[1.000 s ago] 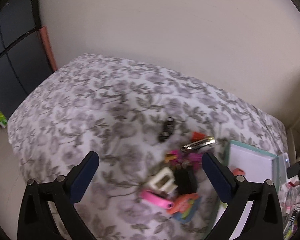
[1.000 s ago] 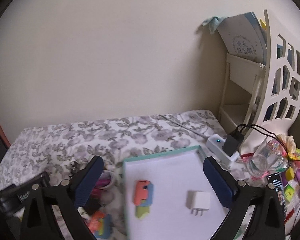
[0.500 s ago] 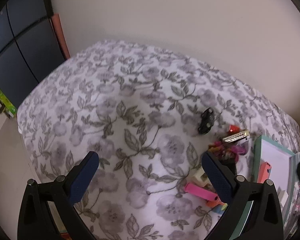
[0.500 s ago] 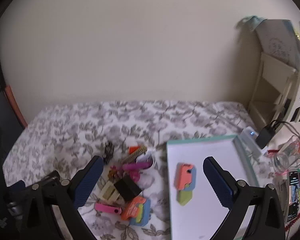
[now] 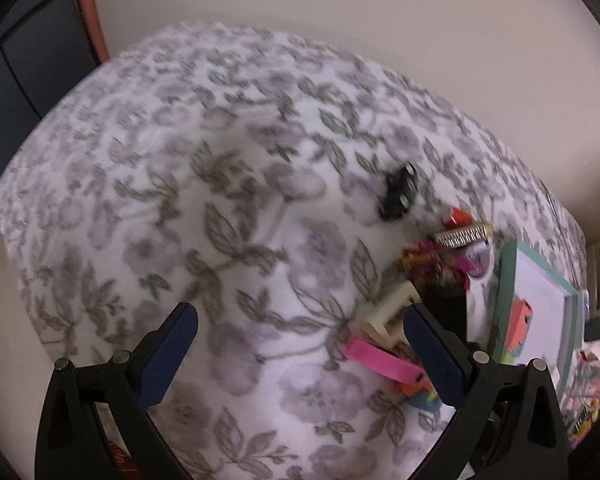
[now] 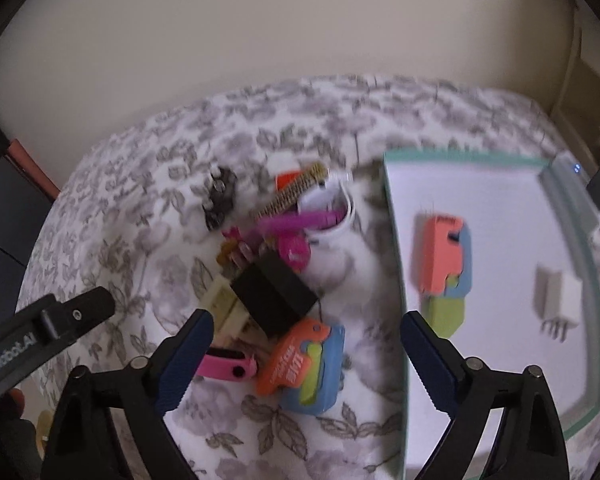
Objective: Organize rigid objects
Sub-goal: 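Move both tools back over the pile of items, then grasp the pink watch band with the left gripper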
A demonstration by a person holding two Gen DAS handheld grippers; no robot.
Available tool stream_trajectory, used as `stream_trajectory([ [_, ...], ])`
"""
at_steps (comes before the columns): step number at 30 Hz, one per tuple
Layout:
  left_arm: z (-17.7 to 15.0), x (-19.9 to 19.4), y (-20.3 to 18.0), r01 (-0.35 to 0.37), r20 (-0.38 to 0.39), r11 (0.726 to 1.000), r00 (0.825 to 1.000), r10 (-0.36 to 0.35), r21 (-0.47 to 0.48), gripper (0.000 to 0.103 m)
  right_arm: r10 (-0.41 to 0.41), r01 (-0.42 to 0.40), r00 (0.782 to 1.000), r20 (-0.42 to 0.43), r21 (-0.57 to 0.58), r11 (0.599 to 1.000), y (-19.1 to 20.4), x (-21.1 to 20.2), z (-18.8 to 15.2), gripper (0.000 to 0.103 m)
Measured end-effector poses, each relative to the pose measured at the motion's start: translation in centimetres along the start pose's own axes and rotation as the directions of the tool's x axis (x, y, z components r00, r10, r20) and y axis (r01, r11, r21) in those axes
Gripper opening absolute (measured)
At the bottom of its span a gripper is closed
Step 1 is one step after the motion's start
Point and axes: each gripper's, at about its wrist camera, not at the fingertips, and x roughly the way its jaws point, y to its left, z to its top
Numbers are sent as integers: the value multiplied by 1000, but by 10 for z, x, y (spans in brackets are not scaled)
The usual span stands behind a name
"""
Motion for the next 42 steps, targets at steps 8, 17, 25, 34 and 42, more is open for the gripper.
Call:
stream_trajectory([
  [8, -8, 29, -22, 25, -107, 999, 994, -21, 37, 102, 3, -1, 997, -79, 32, 999, -9, 22, -9, 87],
  [17, -11, 45, -31, 20, -161, 999, 987, -12, 49, 102, 10, -6, 994, -113, 39, 999, -11, 36, -13, 85],
  [25, -14, 53, -33, 36, -214, 999, 977, -27, 38, 102, 25, -21, 989, -148, 32, 999, -10, 47, -15, 84],
  [34, -20, 62, -36, 55, -255, 998, 966, -49, 15, 101, -2, 3, 985, -174, 6, 1000, -4, 58, -19, 80],
  [42, -23, 67, -22, 5, -253, 1000, 967, 0, 22, 101, -34, 31, 985, -167, -18, 999, -3, 57, -22, 65],
])
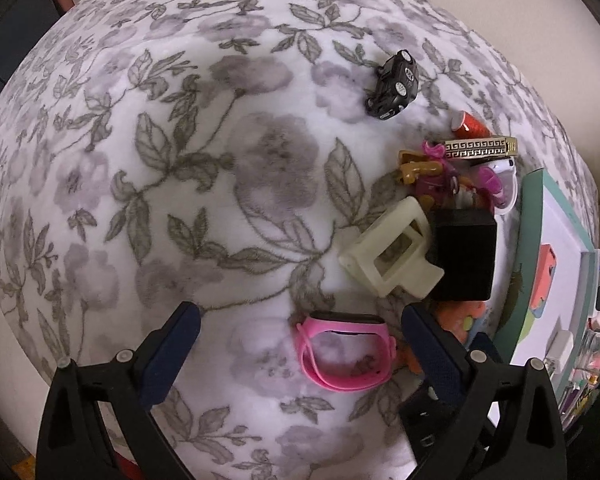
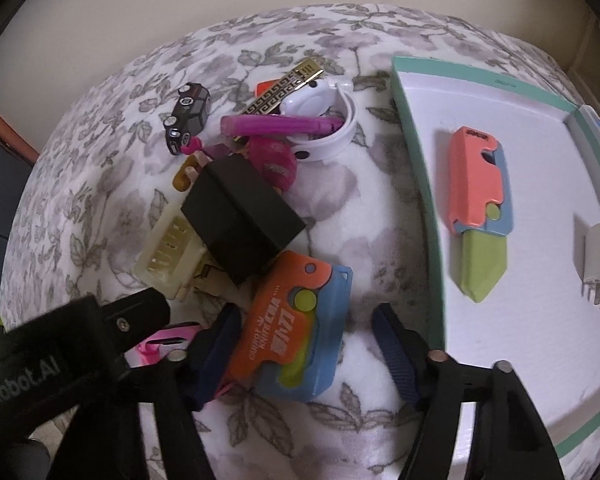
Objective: Organize rigid objects
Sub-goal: 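Grasp the pink watch band with the left gripper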
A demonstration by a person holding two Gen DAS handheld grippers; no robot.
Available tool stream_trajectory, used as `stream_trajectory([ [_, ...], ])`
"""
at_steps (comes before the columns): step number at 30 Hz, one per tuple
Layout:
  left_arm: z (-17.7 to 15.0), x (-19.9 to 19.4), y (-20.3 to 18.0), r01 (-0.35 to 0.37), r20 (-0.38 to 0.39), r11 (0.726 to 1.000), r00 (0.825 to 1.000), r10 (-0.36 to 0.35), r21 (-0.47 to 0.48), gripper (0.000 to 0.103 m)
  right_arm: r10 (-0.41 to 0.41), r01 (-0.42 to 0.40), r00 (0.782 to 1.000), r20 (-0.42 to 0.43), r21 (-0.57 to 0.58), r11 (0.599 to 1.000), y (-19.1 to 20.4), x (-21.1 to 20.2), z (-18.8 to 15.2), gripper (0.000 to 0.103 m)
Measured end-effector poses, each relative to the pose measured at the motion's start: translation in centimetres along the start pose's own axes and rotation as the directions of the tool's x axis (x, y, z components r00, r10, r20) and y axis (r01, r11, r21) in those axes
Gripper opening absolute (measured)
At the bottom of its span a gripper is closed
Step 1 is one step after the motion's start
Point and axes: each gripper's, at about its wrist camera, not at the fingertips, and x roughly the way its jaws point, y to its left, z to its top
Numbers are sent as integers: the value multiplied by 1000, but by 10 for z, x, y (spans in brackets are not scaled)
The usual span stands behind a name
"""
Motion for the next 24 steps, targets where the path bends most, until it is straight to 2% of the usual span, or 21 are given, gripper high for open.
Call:
stream_trajectory([
  [8, -8, 12, -5, -32, -16, 999, 999, 32, 35, 101, 12, -12, 1000, 0, 8, 1000, -13, -6, -4, 46],
  [11, -12, 17, -7, -35, -29, 998, 999, 37, 48, 101, 15, -15, 1000, -3, 5, 1000, -15, -8, -8, 45],
  [14, -15, 19, -8, -35, -29, 997, 999, 37, 63, 92, 17, -17, 1000, -8, -5, 1000, -14, -9, -10, 45],
  [24, -27, 19, -27, -30, -20, 995, 999, 32, 91, 89, 26, -27, 1000, -17, -28, 999, -18, -14, -21, 46],
])
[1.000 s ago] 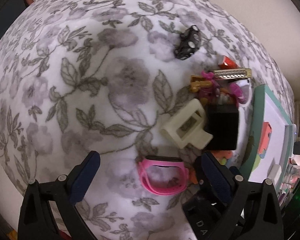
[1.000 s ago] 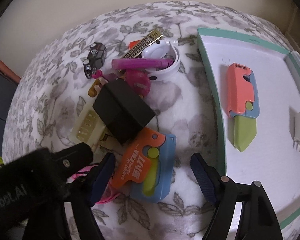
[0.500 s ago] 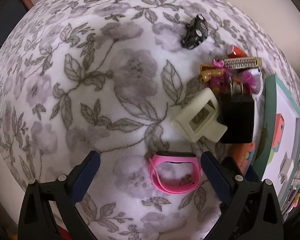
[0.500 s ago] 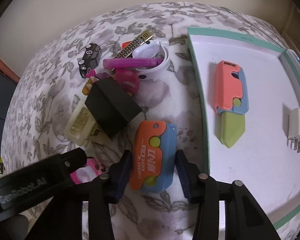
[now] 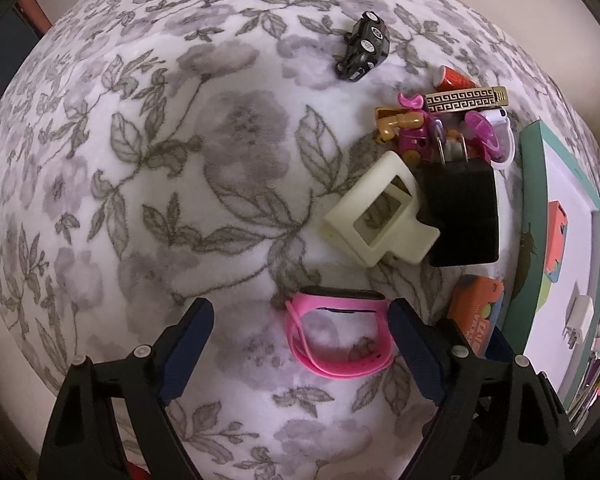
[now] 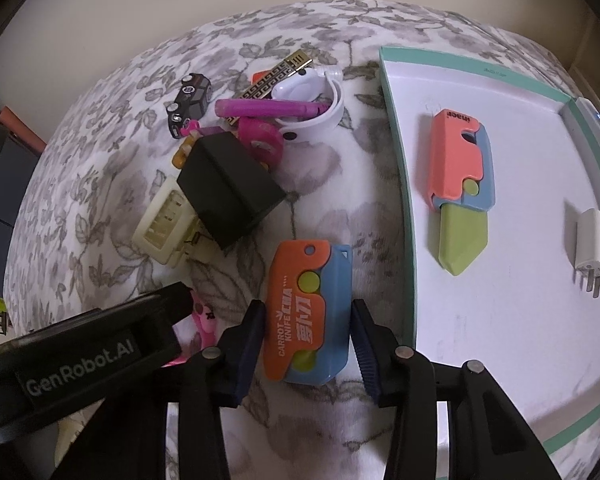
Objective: Organize rigid objects
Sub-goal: 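Grasp the pink watch band with the left gripper, then grasp the orange-blue carrot knife toy with the right gripper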
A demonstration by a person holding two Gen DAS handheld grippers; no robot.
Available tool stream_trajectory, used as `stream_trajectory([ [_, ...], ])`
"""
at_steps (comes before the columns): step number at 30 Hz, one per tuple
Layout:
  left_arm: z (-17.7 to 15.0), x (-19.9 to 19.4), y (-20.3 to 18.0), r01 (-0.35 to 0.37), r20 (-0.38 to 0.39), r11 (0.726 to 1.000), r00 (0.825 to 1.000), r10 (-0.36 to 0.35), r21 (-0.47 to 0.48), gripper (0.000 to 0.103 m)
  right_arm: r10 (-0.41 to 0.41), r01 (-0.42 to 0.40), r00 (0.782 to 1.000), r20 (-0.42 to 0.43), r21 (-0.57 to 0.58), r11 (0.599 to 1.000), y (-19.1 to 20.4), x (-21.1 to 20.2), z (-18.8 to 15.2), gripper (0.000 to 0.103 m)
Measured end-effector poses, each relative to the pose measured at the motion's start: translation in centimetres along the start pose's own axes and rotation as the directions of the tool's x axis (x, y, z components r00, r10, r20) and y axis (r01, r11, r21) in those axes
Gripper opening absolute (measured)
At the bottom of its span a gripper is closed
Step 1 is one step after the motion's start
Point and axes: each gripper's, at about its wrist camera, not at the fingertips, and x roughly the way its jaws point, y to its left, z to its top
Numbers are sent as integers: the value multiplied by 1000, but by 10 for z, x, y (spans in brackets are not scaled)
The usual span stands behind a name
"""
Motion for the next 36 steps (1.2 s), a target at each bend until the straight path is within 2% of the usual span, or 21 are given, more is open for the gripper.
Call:
stream_trajectory([
  [8, 7, 6, -15, 11, -1, 1000, 1000, -11, 10, 89, 0, 0, 1000, 1, 0, 1000, -1, -1, -1, 46],
  [14, 8, 17, -26, 47, -16, 999, 999, -46, 23, 88, -1, 1, 1000, 0, -6, 1000, -1, -1, -1, 46],
  [19, 5, 17, -34, 88, -3, 995, 996, -88, 41, 69, -3, 3, 1000, 1, -10, 1000, 2, 1, 1, 46],
  [26, 9, 15, -47, 163, 12, 985, 986, -164, 46, 37, -4, 4, 1000, 0, -9, 1000, 1, 0, 0, 46],
  [28, 11, 16, -50, 177, 11, 983, 984, -178, 49, 33, -4, 4, 1000, 0, -8, 1000, 1, 0, 0, 46],
  [30, 10, 16, -51, 196, 6, 979, 981, -196, 50, 25, -4, 4, 1000, 1, -7, 1000, 1, 0, 0, 46],
  [36, 12, 18, -51, 224, -3, 973, 974, -224, 45, 20, 3, -3, 1000, 0, -9, 1000, 2, 0, 0, 45],
])
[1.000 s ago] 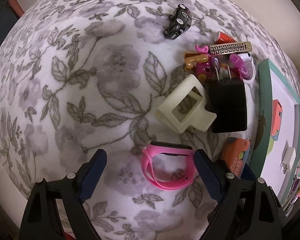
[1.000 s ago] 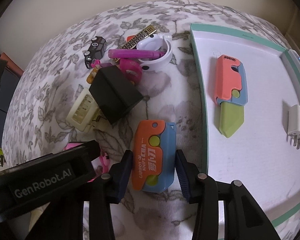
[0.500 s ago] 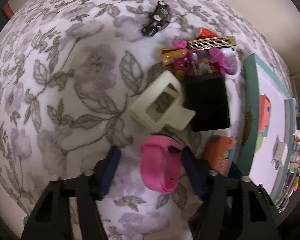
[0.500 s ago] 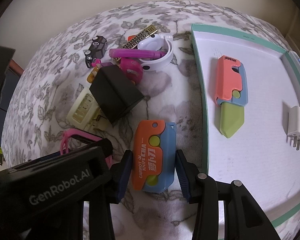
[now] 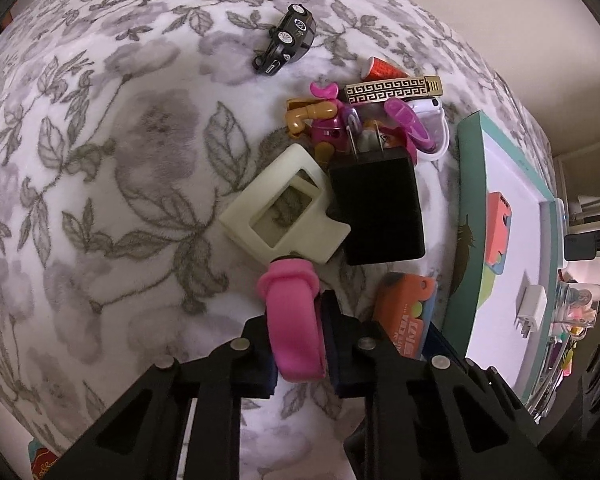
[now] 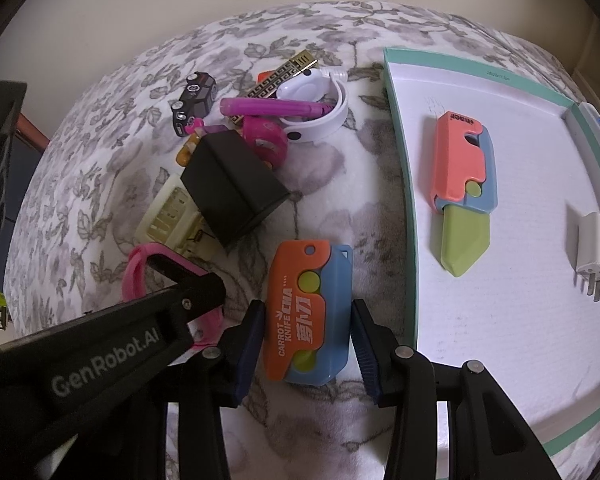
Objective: Organize rigid objects
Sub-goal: 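Grasp the orange-blue carrot knife toy with the right gripper, then carry the watch band and carrot knife toward the tray with both grippers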
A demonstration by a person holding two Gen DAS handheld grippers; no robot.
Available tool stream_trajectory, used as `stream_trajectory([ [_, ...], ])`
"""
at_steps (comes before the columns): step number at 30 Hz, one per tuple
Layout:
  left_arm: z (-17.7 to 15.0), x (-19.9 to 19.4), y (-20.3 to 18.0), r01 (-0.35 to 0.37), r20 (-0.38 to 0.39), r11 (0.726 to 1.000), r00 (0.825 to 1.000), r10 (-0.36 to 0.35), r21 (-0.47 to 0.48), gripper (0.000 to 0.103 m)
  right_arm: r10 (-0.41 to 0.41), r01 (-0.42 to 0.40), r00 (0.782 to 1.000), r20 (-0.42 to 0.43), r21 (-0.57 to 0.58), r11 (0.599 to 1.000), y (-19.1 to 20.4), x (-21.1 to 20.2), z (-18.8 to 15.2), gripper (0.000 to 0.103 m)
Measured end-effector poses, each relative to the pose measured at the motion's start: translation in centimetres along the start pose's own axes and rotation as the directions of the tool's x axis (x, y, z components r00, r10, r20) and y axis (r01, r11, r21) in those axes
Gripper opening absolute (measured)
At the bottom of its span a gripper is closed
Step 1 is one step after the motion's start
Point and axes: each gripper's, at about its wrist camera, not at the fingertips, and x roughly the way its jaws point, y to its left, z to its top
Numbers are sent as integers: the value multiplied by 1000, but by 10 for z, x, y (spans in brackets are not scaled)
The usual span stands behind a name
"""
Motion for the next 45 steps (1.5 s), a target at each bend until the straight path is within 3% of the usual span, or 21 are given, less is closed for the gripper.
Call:
stream_trajectory([
  [6, -1, -5, 2, -5, 6, 1000, 1000, 5, 2, 19, 17, -17, 1000, -10, 18, 1000, -4, -1, 2, 45],
  [16, 2, -52, 23, 3, 69, 1000, 998, -4, 18, 19, 54, -55, 998, 17, 64, 996, -13, -18, 6, 44],
  [19, 4, -66, 23, 11, 105, 1000, 994, -13, 22, 19, 61, -64, 997, 38, 61, 996, -14, -27, 8, 37],
  [22, 4, -73, 23, 10, 125, 1000, 992, -13, 25, 19, 60, -63, 997, 41, 54, 997, -14, -31, 9, 23],
  [36, 1, -63, 26, 0, 97, 1000, 995, 1, -3, 19, 58, -58, 998, 5, 10, 998, -4, -20, 7, 24],
  [40, 2, -60, 28, 1, 89, 1000, 996, 0, -16, 19, 58, -56, 997, -58, 33, 998, -8, 0, 4, 27],
  [45, 4, -58, 28, 0, 80, 1000, 997, 2, -24, 19, 0, -1, 999, -47, -32, 999, 3, 1, 3, 24],
])
